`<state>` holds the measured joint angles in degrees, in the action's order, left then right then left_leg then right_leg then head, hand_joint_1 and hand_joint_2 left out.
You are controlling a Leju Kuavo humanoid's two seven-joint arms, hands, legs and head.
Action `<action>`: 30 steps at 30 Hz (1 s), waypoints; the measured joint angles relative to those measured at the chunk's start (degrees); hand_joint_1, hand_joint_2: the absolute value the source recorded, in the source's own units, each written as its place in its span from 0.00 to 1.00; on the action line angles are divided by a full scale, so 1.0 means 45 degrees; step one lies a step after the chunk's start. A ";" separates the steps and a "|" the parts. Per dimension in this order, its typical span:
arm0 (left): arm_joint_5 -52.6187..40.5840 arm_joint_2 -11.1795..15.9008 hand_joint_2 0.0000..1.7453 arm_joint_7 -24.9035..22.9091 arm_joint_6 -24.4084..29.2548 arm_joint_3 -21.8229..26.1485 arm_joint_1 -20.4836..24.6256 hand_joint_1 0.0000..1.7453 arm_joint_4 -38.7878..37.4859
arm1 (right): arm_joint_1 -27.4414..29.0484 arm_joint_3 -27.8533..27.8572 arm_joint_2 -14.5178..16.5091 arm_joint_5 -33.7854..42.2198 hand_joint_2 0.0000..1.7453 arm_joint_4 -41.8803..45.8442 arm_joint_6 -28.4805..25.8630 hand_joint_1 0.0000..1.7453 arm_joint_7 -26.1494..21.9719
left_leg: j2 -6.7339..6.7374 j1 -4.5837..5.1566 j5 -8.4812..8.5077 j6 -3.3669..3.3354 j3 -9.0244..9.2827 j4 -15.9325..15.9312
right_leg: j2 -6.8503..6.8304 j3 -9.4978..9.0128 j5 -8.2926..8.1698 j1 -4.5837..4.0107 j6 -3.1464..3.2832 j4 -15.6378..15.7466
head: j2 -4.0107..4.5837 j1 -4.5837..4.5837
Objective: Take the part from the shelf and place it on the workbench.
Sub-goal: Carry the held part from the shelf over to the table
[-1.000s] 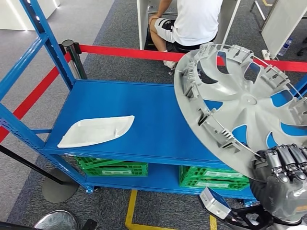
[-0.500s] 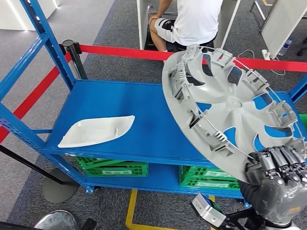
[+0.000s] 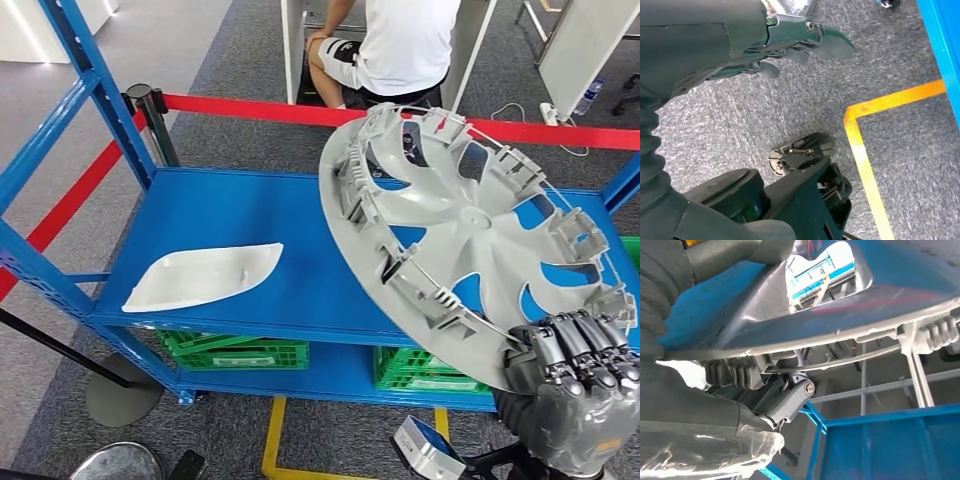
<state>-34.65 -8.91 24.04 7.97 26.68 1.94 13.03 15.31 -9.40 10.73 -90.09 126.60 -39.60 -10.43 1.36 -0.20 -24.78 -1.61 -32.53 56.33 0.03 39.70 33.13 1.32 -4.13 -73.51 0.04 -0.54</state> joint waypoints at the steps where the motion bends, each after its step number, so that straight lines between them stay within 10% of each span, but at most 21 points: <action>1: -0.0036 -0.0018 1.00 -0.0005 -0.0002 -0.0004 0.0010 0.00 0.0000 | 0.0016 0.0001 -0.0016 0.0000 1.00 0.0016 0.0000 1.00 -0.0047 | 0.0064 -0.0024 -0.0037 0.0055 0.0046 0.0015 | -0.0065 -0.0196 -0.0440 0.0011 -0.0010 0.0532 | 0.0000 0.0001; 5: -0.0200 -0.0050 1.00 -0.0062 -0.0015 -0.0028 0.0035 0.00 0.0000 | 0.0051 0.0007 -0.0051 0.0005 1.00 0.0176 0.0000 1.00 -0.0282 | 0.0328 0.0036 -0.0229 0.0407 0.0146 0.0237 | -0.0702 -0.1337 -0.1682 -0.0023 0.0067 0.3120 | 0.0000 -0.0040; 9: -0.0359 -0.0060 1.00 -0.0192 -0.0041 -0.0090 0.0065 0.00 0.0000 | 0.0236 0.0063 -0.0058 0.0002 1.00 0.0358 0.0000 1.00 -0.0454 | 0.0433 0.0012 -0.0466 0.0614 0.0078 0.0425 | -0.0248 -0.1156 -0.1782 -0.0025 0.0418 0.3063 | 0.0000 0.0029; 13: -0.0479 -0.0060 1.00 -0.0213 -0.0073 -0.0123 0.0119 0.00 0.0000 | 0.0333 0.0097 -0.0058 0.0000 1.00 0.0522 0.0000 1.00 -0.0543 | -0.0140 -0.0024 -0.2156 0.0726 -0.0957 0.3109 | 0.0232 -0.0889 -0.1989 -0.0024 0.0693 0.3095 | 0.0000 0.0052; 15: -0.0561 -0.0060 1.00 -0.0250 -0.0075 -0.0174 0.0122 0.00 0.0000 | 0.0404 0.0112 -0.0058 0.0000 1.00 0.0554 0.0000 1.00 -0.0537 | -0.0214 -0.0020 -0.2304 0.0667 -0.1156 0.3794 | 0.0524 -0.0741 -0.2116 -0.0043 0.0702 0.3094 | 0.0000 0.0051; 21: -0.0773 -0.0060 1.00 -0.0413 -0.0056 -0.0346 0.0246 0.00 0.0000 | 0.0549 0.0118 -0.0058 0.0000 1.00 0.0731 0.0000 1.00 -0.0498 | -0.1430 -0.0016 -0.0981 0.0370 0.0791 0.0252 | 0.1384 -0.0362 -0.2655 0.0009 0.0376 0.3155 | 0.0000 0.0037; 23: -0.0837 -0.0070 1.00 -0.0431 -0.0056 -0.0379 0.0257 0.00 0.0000 | 0.0625 0.0118 -0.0058 0.0000 1.00 0.0780 0.0000 1.00 -0.0477 | -0.1153 0.0012 -0.0770 0.0291 0.0745 0.0172 | 0.1595 -0.0306 -0.2886 0.0072 0.0161 0.3314 | 0.0000 0.0039; 25: -0.0866 -0.0081 1.00 -0.0449 -0.0056 -0.0397 0.0286 0.00 0.0000 | 0.0699 0.0117 -0.0058 0.0002 1.00 0.0828 0.0000 1.00 -0.0444 | -0.0803 -0.0015 -0.0511 0.0123 0.0603 0.0079 | 0.1199 -0.0069 -0.2541 0.0031 0.0047 0.3065 | 0.0000 -0.0015; 28: -0.0883 -0.0090 1.00 -0.0460 -0.0056 -0.0401 0.0261 0.00 -0.0002 | 0.0702 0.0113 -0.0058 0.0007 1.00 0.0850 0.0000 1.00 -0.0402 | -0.0203 0.0025 -0.0227 -0.0020 0.0258 0.0055 | 0.0227 0.0531 -0.0801 -0.0033 -0.0033 0.0943 | 0.0000 -0.0112; 30: -0.0899 -0.0088 1.00 -0.0460 -0.0056 -0.0401 0.0234 0.00 -0.0005 | 0.0709 0.0114 -0.0058 0.0010 1.00 0.0850 0.0000 1.00 -0.0384 | 0.0216 0.0053 -0.0048 -0.0020 0.0002 0.0085 | 0.0070 0.0524 -0.0472 -0.0026 -0.0095 -0.0165 | 0.0000 -0.0117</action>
<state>-38.69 -9.31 21.97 7.72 24.87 2.99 13.01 18.49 -8.89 10.47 -90.05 130.42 -39.60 -12.15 2.33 0.04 -24.99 -1.70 -32.52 56.71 0.34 42.05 31.01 1.21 -4.56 -74.25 0.04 -1.07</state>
